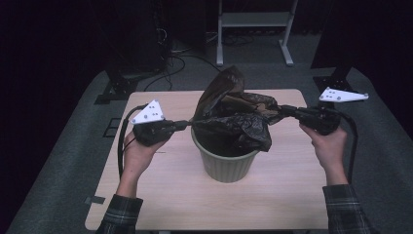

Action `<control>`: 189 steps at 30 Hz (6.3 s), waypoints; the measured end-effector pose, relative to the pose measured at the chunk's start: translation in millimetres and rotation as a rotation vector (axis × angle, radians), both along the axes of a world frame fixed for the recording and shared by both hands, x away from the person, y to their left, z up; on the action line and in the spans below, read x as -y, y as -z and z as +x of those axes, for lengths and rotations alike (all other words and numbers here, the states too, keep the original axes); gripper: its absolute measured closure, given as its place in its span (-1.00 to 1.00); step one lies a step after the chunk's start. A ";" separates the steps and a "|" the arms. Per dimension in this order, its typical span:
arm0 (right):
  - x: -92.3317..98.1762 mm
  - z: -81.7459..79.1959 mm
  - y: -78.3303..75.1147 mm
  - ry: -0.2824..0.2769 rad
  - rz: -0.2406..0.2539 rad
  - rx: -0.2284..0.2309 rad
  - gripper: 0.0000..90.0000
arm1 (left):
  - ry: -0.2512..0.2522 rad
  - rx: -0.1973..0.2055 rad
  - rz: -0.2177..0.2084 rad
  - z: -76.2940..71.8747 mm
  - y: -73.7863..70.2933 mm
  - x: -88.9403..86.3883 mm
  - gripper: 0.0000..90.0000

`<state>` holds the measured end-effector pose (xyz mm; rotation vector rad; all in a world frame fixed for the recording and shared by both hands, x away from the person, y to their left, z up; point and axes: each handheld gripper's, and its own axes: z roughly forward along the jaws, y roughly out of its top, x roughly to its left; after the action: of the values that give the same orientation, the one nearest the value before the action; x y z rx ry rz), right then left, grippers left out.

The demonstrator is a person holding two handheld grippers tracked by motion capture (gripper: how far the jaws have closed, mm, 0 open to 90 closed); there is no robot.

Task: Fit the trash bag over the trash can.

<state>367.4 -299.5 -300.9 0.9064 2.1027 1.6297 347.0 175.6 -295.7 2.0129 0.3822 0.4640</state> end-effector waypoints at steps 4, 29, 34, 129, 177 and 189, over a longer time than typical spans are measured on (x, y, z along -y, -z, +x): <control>-4.1 -3.9 9.6 -0.015 -0.012 -0.022 1.00 | 0.004 -0.013 0.001 -6.7 8.7 -4.7 1.00; 5.4 -45.5 25.2 -0.079 -0.050 -0.079 1.00 | 0.117 -0.107 0.029 -55.3 39.2 -7.3 1.00; 6.1 -58.1 29.3 -0.097 -0.050 -0.080 1.00 | 0.114 -0.096 0.003 -62.5 41.6 -9.3 1.00; -96.9 -69.1 -23.8 -0.300 0.011 0.018 -0.23 | 0.182 -0.123 -0.026 -36.3 69.2 27.9 0.99; -83.5 -22.0 -24.0 -0.196 -0.026 0.020 1.00 | -0.028 0.049 -0.126 3.1 2.2 3.4 0.31; -63.9 21.9 -21.3 -0.102 -0.014 -0.001 1.00 | -0.034 -0.001 -0.142 48.2 3.1 10.0 0.98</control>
<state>389.3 -235.6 -279.6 0.8082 2.1909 1.6614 395.2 165.7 -298.8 1.8715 0.4391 0.4442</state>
